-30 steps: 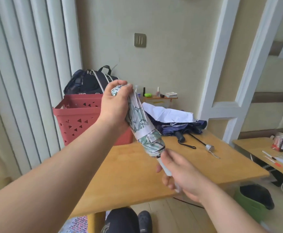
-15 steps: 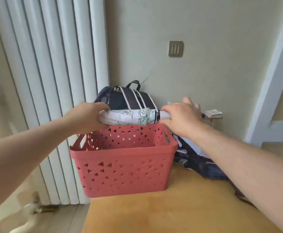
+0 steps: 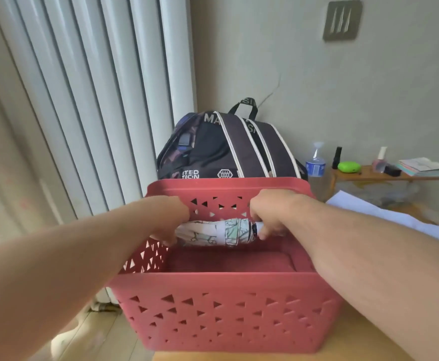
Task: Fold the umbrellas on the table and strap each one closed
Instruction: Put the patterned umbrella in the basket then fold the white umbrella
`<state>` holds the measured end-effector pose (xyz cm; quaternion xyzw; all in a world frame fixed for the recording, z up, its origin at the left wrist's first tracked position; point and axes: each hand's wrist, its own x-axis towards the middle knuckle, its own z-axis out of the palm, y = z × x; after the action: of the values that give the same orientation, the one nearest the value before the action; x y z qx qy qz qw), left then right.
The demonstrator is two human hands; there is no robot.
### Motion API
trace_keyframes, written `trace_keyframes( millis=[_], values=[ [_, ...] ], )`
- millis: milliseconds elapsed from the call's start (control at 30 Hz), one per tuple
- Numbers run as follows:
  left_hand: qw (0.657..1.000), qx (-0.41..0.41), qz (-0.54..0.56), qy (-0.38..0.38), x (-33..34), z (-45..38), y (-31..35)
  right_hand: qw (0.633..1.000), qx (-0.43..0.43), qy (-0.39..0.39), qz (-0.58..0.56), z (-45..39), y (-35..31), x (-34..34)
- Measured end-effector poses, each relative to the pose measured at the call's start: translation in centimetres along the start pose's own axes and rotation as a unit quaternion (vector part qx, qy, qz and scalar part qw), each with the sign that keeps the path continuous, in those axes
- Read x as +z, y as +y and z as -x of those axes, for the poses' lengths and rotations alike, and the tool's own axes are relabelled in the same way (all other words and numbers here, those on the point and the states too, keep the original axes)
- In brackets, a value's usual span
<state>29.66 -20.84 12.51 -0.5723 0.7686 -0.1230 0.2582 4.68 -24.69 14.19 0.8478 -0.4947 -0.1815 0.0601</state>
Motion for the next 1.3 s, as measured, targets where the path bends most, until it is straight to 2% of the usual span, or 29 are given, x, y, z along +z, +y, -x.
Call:
trace_keyframes(
  millis=[133, 233, 400, 467, 600, 700, 867, 933, 1033, 1167, 1233, 1300],
  values=[
    [1.000, 0.004, -0.028, 0.013, 0.3, -0.8, 0.2, 0.999, 0.010, 0.044, 0.014, -0.8, 0.1, 0.8],
    [0.999, -0.009, 0.021, 0.029, 0.4, -0.7, -0.3, 0.998, -0.007, 0.053, -0.024, -1.0, 0.6, 1.1],
    [0.972, -0.037, 0.157, 0.169, -1.9, 2.0, 0.4, 0.987, -0.011, 0.114, -0.116, 0.5, 0.8, 0.3],
    [0.941, -0.050, 0.246, 0.225, -3.9, 3.7, 0.8, 0.970, -0.011, 0.163, -0.181, 2.4, 1.2, -1.4],
    [0.856, -0.050, 0.385, 0.343, -9.5, 7.0, 4.1, 0.895, 0.047, 0.302, -0.325, 8.3, 5.4, -5.8],
    [0.796, 0.028, 0.439, 0.416, -13.5, 8.9, 9.8, 0.887, 0.115, 0.332, -0.301, 14.0, 10.3, -5.2],
    [0.733, 0.222, 0.382, 0.517, -17.5, 10.2, 20.9, 0.883, 0.225, 0.297, -0.285, 24.1, 16.4, 2.0],
    [0.726, 0.285, 0.365, 0.509, -17.2, 9.6, 25.3, 0.872, 0.262, 0.289, -0.295, 27.6, 17.8, 5.7],
    [0.757, 0.314, 0.379, 0.429, -14.6, 7.1, 31.2, 0.844, 0.315, 0.275, -0.336, 31.9, 18.7, 11.8],
    [0.822, 0.213, 0.437, 0.296, -10.5, 2.2, 36.3, 0.798, 0.331, 0.263, -0.429, 33.8, 16.3, 19.9],
    [0.827, 0.151, 0.481, 0.250, -9.3, 0.2, 38.2, 0.758, 0.324, 0.265, -0.499, 32.8, 13.7, 23.4],
    [0.807, 0.085, 0.546, 0.209, -8.8, -1.7, 40.1, 0.711, 0.315, 0.258, -0.573, 31.0, 10.8, 26.1]
  ],
)
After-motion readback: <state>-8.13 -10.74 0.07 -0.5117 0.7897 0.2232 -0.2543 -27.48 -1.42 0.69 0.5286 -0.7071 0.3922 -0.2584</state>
